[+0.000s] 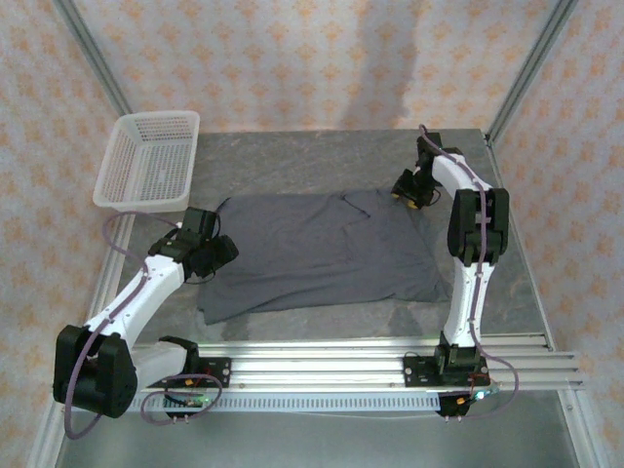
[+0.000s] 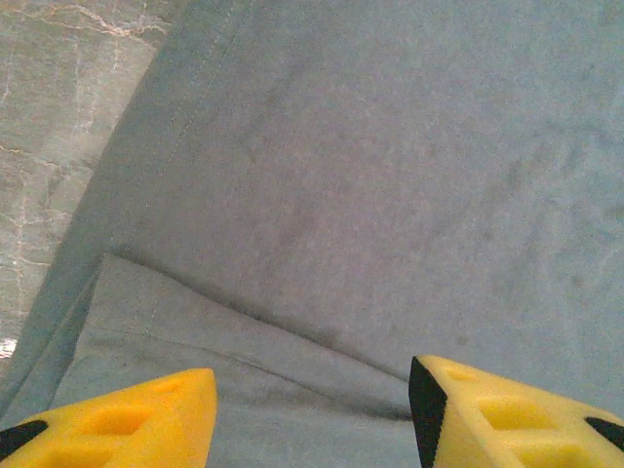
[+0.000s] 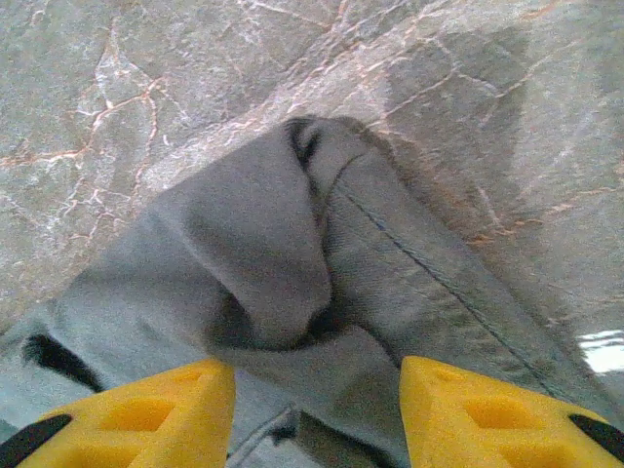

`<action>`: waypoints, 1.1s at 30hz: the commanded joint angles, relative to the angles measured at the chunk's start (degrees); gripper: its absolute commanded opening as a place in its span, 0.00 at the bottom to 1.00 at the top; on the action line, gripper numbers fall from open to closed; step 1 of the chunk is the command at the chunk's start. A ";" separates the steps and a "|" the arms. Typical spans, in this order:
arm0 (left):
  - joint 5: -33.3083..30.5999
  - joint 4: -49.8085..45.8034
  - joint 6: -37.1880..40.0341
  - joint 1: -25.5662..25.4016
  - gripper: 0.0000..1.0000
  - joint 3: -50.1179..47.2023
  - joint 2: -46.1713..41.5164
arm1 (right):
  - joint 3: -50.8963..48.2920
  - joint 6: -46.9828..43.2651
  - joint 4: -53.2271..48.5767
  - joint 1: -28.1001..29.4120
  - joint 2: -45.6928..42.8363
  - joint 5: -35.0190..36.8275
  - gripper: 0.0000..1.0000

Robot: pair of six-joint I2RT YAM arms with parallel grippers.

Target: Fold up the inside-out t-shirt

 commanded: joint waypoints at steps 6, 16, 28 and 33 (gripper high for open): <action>-1.26 -1.07 0.63 0.00 0.55 -0.43 -0.30 | 2.34 2.17 2.52 0.32 2.61 -5.70 0.42; -1.37 -0.80 0.74 0.01 0.55 -1.38 0.68 | 9.13 8.80 0.37 0.19 4.45 -7.45 0.00; -1.74 -2.97 2.05 0.02 0.55 -2.01 0.38 | 30.27 43.08 9.94 -0.39 19.42 -9.66 0.12; -1.49 -3.13 2.00 0.03 0.54 -2.49 -0.17 | 44.56 42.94 4.00 -2.02 23.63 -10.53 0.33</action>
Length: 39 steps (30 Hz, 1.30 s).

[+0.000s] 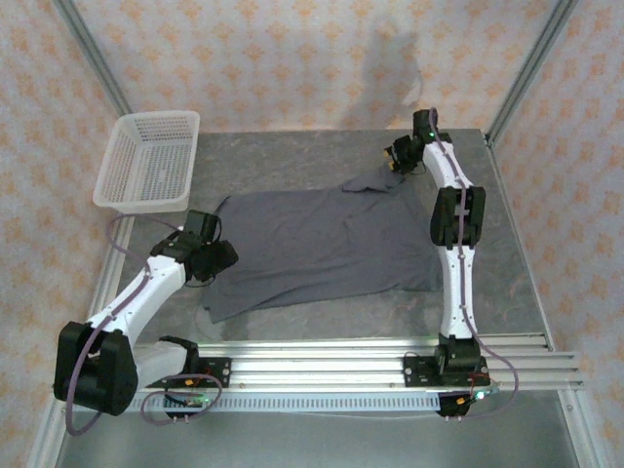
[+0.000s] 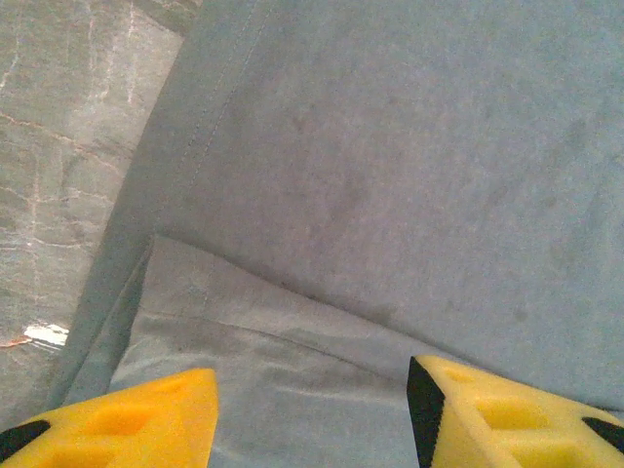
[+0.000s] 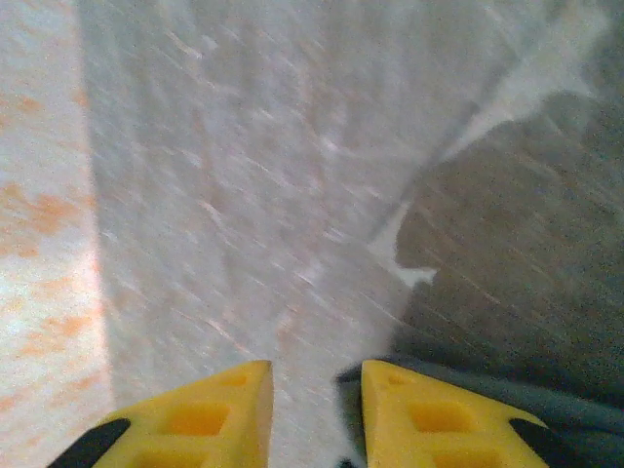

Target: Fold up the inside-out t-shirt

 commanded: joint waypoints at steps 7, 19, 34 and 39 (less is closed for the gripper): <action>0.39 -0.77 0.78 0.57 0.54 -1.24 -0.53 | -1.29 -20.88 -15.25 -4.37 -11.27 8.25 0.34; 2.98 -0.55 2.43 4.18 0.54 2.29 2.14 | -13.33 -28.84 -17.35 -0.40 -12.28 1.72 0.33; 2.46 -0.24 2.59 4.14 0.54 0.53 0.97 | -18.04 -23.87 -14.44 3.18 -12.27 2.77 0.53; 2.50 0.20 2.52 4.14 0.54 0.12 1.35 | -16.92 -21.74 -13.52 3.20 -11.50 1.71 0.54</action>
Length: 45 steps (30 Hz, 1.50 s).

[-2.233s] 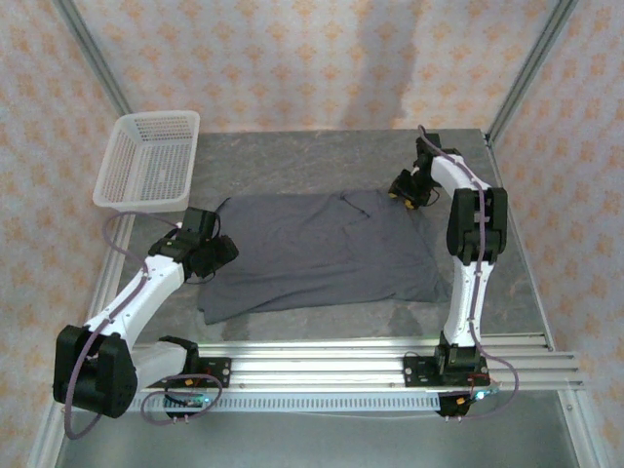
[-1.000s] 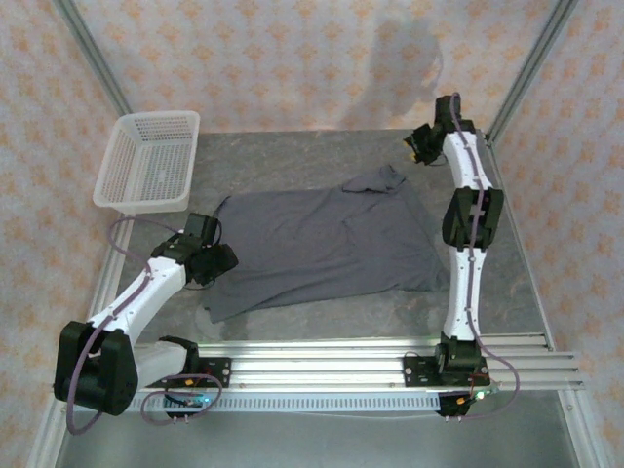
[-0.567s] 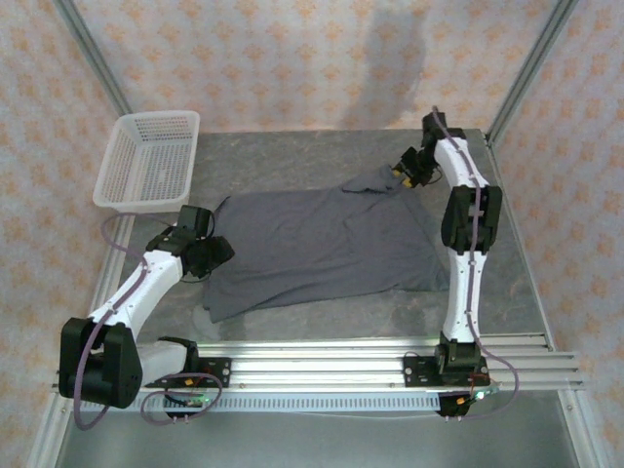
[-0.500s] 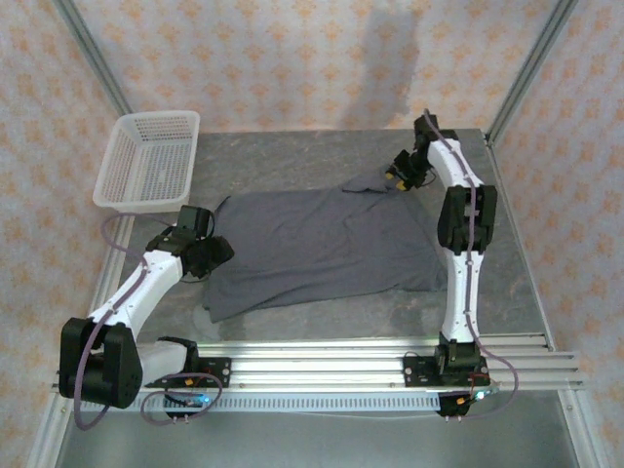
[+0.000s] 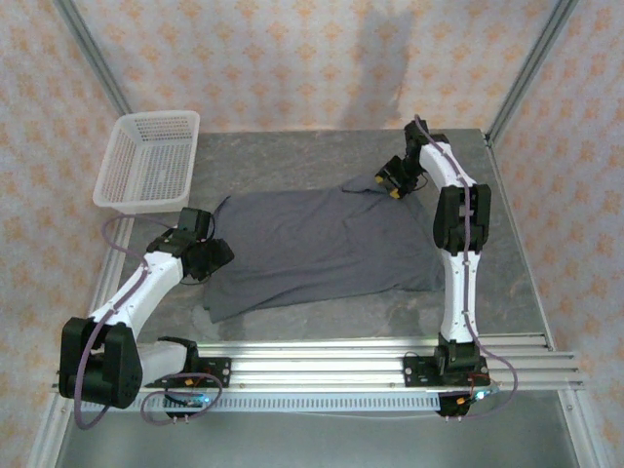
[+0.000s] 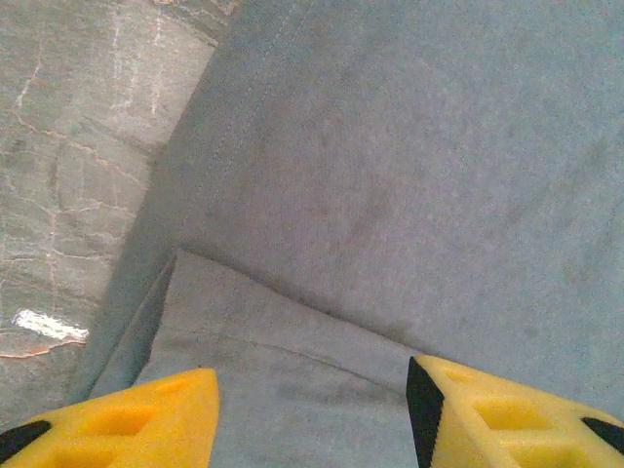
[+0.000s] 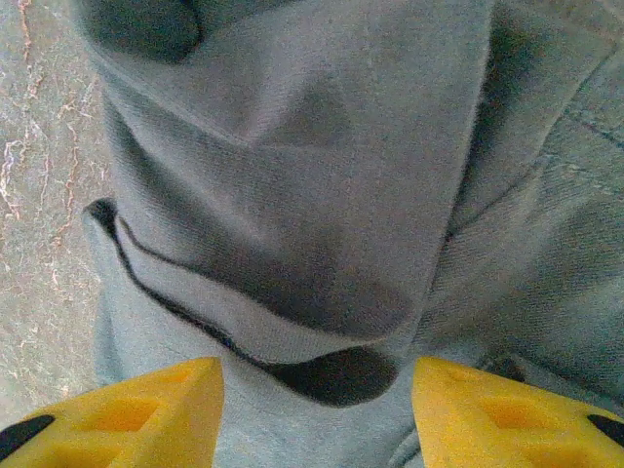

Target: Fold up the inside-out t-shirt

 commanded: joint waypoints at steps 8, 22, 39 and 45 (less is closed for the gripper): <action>-0.47 0.29 1.28 0.16 0.54 -1.39 -0.65 | 4.06 5.00 2.23 0.43 3.13 -1.49 0.52; -0.84 0.38 1.54 0.27 0.54 -1.84 -0.64 | 13.16 10.12 4.56 0.60 6.00 -2.10 0.00; -1.34 -1.12 2.07 0.34 0.53 -1.49 -0.72 | 35.43 8.99 9.37 -0.76 14.42 -0.59 0.59; -1.00 -0.66 1.94 0.51 0.53 -1.40 -0.86 | 19.62 -13.78 -3.67 -4.38 1.00 16.75 0.56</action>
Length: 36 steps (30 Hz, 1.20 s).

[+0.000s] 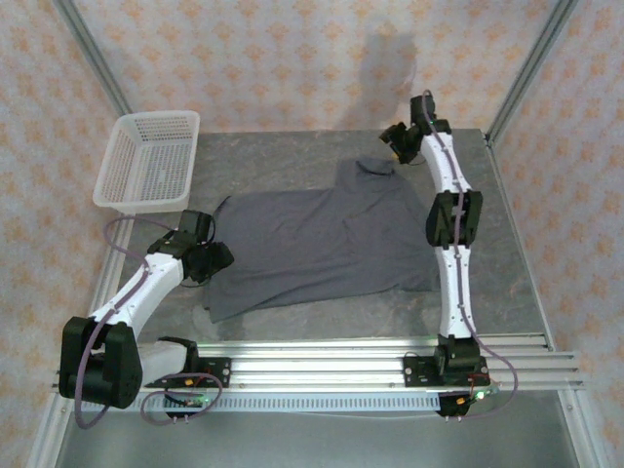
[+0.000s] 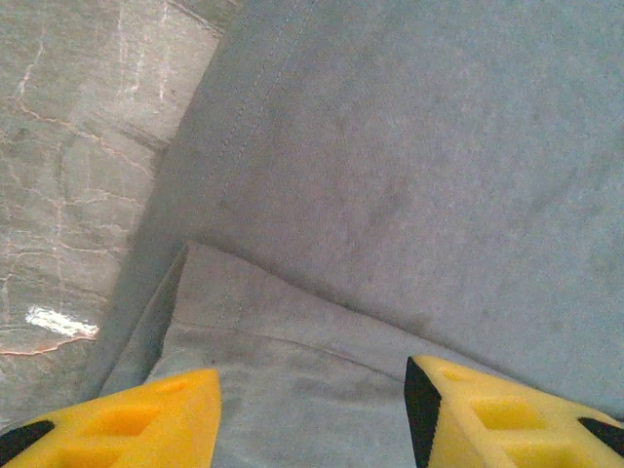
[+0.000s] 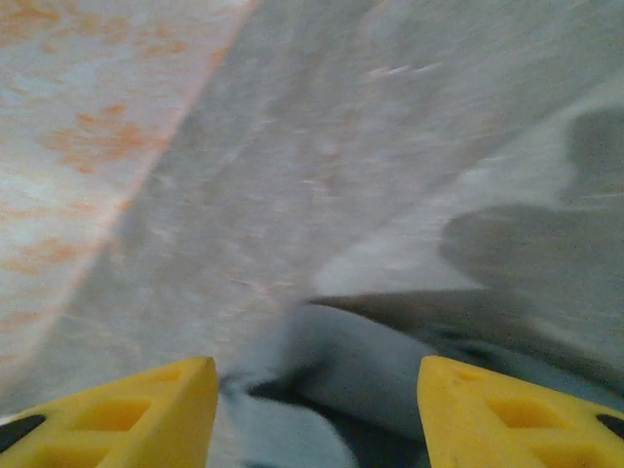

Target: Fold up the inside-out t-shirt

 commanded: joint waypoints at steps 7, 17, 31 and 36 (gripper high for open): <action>-0.39 -0.32 0.81 0.60 0.53 -0.07 -0.15 | -13.57 -26.45 -9.20 -1.94 -11.23 14.46 0.50; -1.21 -1.16 0.74 0.63 0.53 -0.48 -1.13 | -5.68 -31.71 -12.81 1.44 -2.05 13.07 0.49; -1.18 -2.18 1.97 0.78 0.53 0.22 -0.58 | -2.81 -33.70 -11.48 2.28 0.80 14.74 0.58; -1.30 -2.74 2.05 0.89 0.53 0.57 -0.19 | -1.54 -33.34 -9.90 2.46 2.50 14.30 0.60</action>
